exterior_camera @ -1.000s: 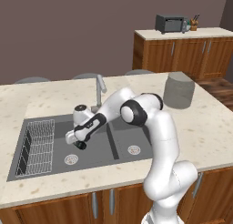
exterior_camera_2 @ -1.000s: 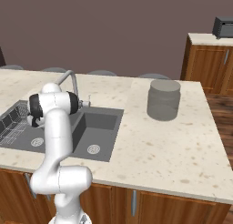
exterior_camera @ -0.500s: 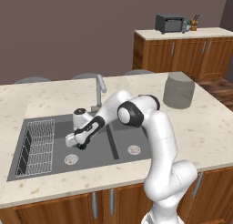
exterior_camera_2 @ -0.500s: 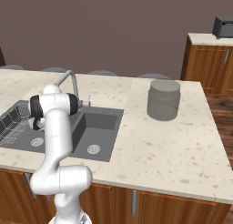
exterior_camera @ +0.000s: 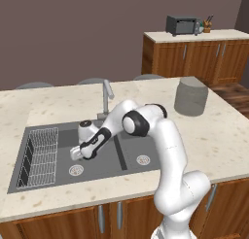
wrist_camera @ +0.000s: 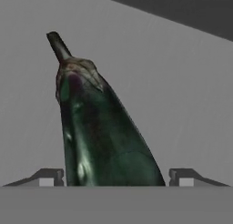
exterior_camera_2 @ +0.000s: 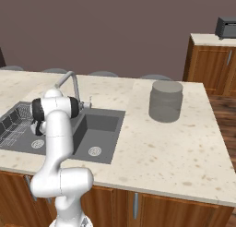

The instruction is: Turn on the sink faucet. Then move the eggplant from the counter to the sink. Turn off the sink. Move the vegetable from the sink to the pot next to the stove. Finally move the pot to the front right burner.

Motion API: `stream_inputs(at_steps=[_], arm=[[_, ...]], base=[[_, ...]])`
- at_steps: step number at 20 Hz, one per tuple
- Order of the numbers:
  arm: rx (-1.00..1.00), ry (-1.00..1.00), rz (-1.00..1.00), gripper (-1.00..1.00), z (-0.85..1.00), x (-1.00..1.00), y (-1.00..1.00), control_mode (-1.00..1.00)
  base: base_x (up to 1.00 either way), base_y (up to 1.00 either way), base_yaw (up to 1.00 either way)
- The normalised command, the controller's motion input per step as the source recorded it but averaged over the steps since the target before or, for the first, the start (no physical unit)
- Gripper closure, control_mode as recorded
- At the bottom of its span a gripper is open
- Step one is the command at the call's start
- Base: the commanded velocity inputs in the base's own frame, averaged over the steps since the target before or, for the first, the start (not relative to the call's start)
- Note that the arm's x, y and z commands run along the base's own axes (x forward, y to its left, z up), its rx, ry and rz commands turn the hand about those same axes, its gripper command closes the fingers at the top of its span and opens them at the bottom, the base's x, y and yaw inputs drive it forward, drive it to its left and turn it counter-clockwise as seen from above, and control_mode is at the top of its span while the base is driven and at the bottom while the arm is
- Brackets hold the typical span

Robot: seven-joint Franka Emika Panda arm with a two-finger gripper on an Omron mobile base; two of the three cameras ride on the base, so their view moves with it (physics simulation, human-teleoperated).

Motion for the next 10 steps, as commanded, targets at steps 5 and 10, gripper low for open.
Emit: stream_inputs(at_steps=[5, 10], arm=[[-0.01, 0.03, 0.0, 1.0, -0.1, 0.01, 0.01, -1.0], [-0.01, -0.02, -0.03, 1.0, 0.18, -0.27, -0.03, -1.0]], base=[[0.0, 0.0, 0.0], [0.0, 0.0, 0.0]])
